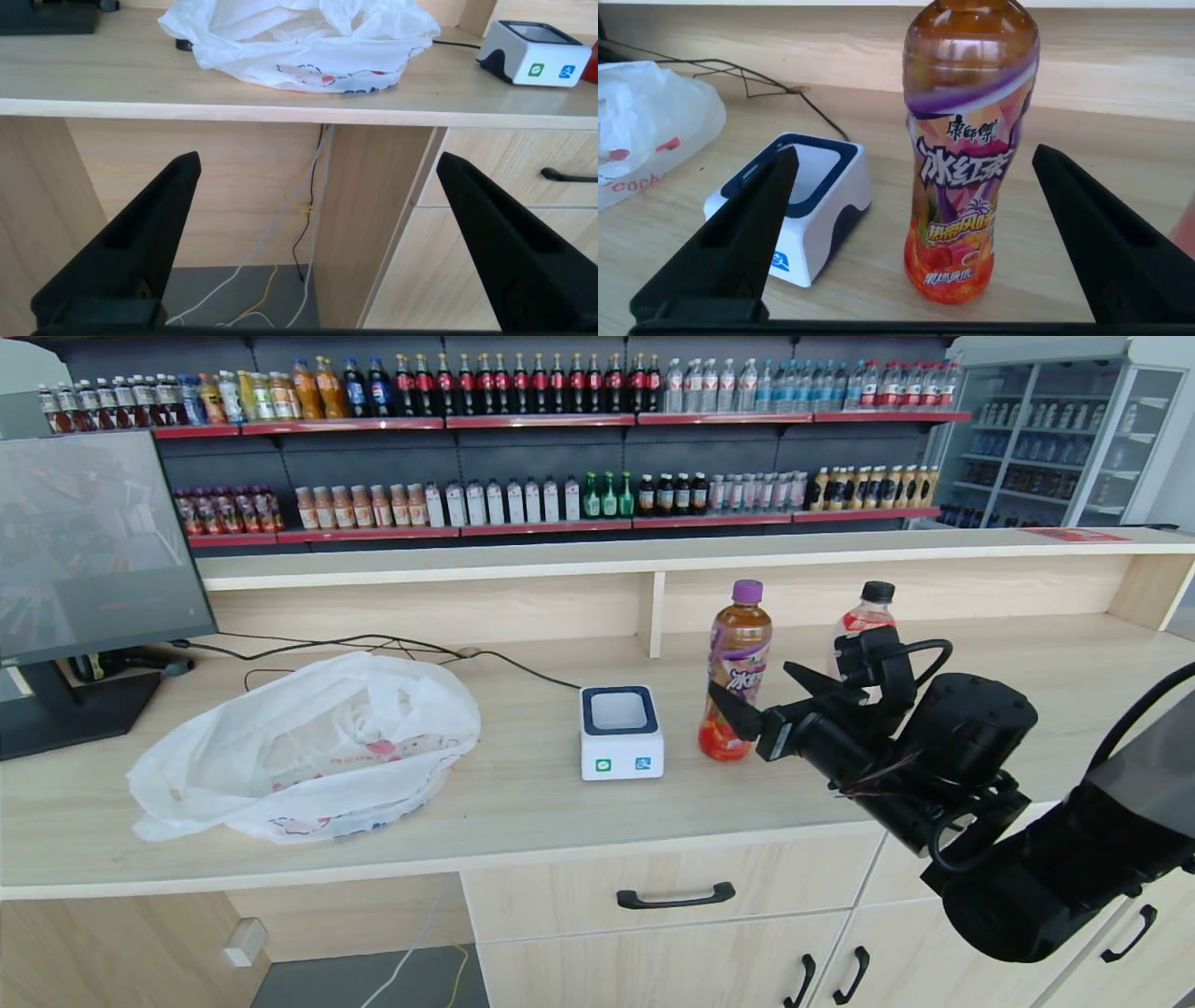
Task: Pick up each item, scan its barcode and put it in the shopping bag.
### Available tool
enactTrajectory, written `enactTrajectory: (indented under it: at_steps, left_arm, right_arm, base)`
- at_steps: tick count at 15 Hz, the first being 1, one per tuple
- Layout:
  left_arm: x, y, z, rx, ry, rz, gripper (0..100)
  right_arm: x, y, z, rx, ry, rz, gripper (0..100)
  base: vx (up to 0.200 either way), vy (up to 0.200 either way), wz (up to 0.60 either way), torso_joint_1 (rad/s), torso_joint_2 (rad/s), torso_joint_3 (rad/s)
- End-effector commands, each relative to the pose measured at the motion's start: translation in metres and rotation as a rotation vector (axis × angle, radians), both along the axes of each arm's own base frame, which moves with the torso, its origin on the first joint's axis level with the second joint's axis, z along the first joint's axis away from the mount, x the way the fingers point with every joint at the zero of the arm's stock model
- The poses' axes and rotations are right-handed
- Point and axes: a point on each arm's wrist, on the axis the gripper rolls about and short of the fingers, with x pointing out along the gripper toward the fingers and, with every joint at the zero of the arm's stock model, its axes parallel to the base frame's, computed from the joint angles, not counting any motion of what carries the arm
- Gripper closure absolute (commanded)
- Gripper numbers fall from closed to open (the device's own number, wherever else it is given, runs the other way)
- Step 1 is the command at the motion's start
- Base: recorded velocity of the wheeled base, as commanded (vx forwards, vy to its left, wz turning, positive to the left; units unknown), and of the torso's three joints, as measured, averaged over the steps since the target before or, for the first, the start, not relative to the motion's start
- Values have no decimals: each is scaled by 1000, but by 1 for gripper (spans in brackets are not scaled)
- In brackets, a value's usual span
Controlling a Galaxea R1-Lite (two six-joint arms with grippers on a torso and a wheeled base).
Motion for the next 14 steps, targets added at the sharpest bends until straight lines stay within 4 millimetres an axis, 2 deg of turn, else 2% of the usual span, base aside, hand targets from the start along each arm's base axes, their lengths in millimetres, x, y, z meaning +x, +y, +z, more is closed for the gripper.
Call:
enactTrajectory:
  at_steps: [1,5,14]
  left_arm:
    - [0,0,0,-1,0,0,0]
    - [0,0,0,-1,0,0,0]
    - [0,0,0,1,0,0,0]
  right_arm:
    - [4,2,-7,-4,13,-13,0]
    - [10,-4,-11,28,29,-87,0]
    - [37,11,-32,22,34,-83,0]
  base:
    - [0,0,0,0,0,0]
    - [0,0,0,0,0,0]
    - [0,0,0,0,0,0]
